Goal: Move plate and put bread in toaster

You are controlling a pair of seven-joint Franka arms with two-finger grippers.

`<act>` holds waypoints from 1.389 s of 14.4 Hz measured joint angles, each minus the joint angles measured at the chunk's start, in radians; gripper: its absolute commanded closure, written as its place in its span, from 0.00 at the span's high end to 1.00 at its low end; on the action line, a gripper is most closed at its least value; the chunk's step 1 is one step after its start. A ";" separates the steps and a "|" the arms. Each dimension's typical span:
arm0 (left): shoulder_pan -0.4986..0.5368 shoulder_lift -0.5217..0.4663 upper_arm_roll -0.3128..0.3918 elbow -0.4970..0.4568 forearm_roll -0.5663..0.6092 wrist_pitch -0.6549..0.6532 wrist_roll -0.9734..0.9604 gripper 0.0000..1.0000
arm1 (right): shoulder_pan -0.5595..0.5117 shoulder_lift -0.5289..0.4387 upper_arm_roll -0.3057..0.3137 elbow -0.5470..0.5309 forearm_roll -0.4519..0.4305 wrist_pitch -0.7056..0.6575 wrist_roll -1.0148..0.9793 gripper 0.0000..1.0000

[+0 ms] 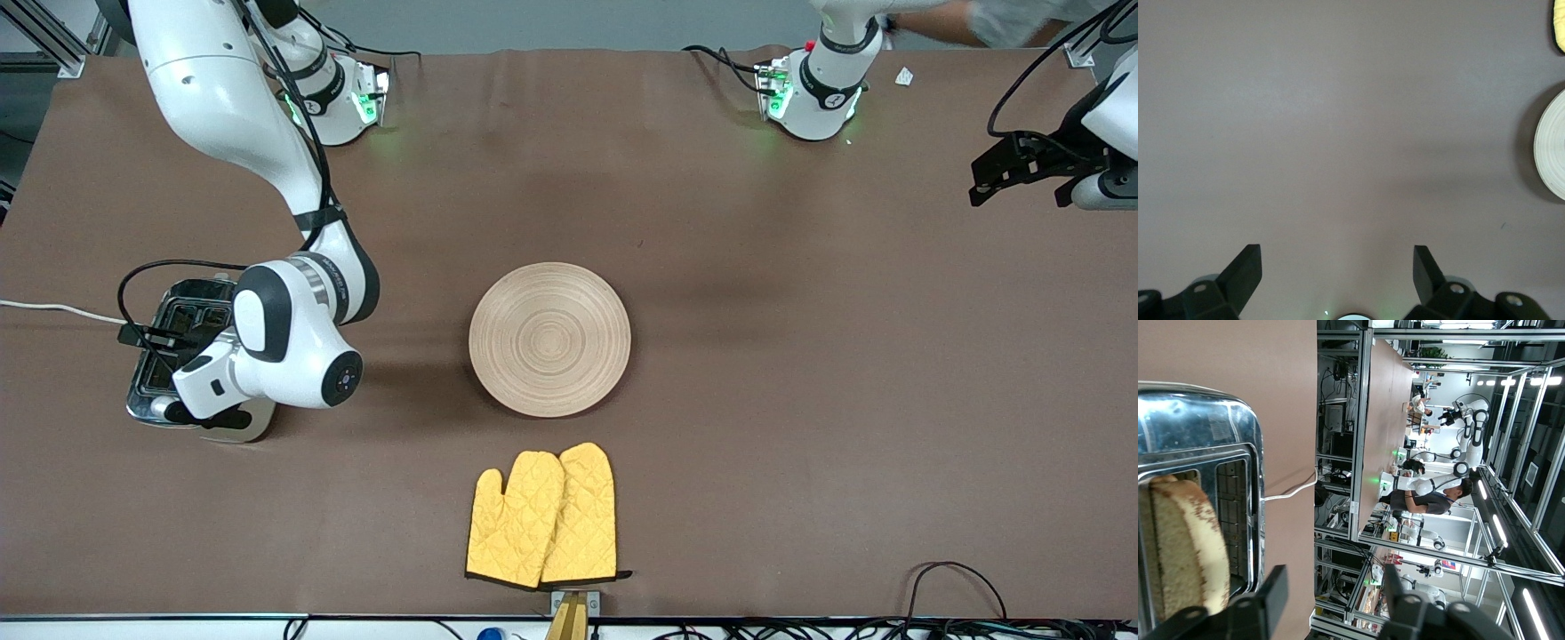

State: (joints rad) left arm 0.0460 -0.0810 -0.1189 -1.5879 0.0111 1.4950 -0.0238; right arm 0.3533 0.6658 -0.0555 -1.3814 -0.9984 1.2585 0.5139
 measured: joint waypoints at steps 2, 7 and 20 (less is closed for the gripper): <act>0.000 0.000 0.000 0.003 0.000 0.000 0.000 1.00 | 0.000 -0.012 0.002 0.020 0.084 0.046 -0.004 1.00; 0.002 0.003 0.001 0.016 0.000 0.002 0.000 1.00 | -0.110 -0.159 -0.006 0.052 0.497 0.167 -0.051 1.00; 0.000 0.016 -0.001 0.032 0.000 -0.009 0.000 1.00 | -0.424 -0.445 -0.005 0.034 1.038 0.198 -0.465 1.00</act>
State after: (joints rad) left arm 0.0455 -0.0648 -0.1194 -1.5556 0.0111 1.4859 -0.0238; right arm -0.0704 0.2208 -0.0608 -1.3477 0.0396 1.4570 0.0492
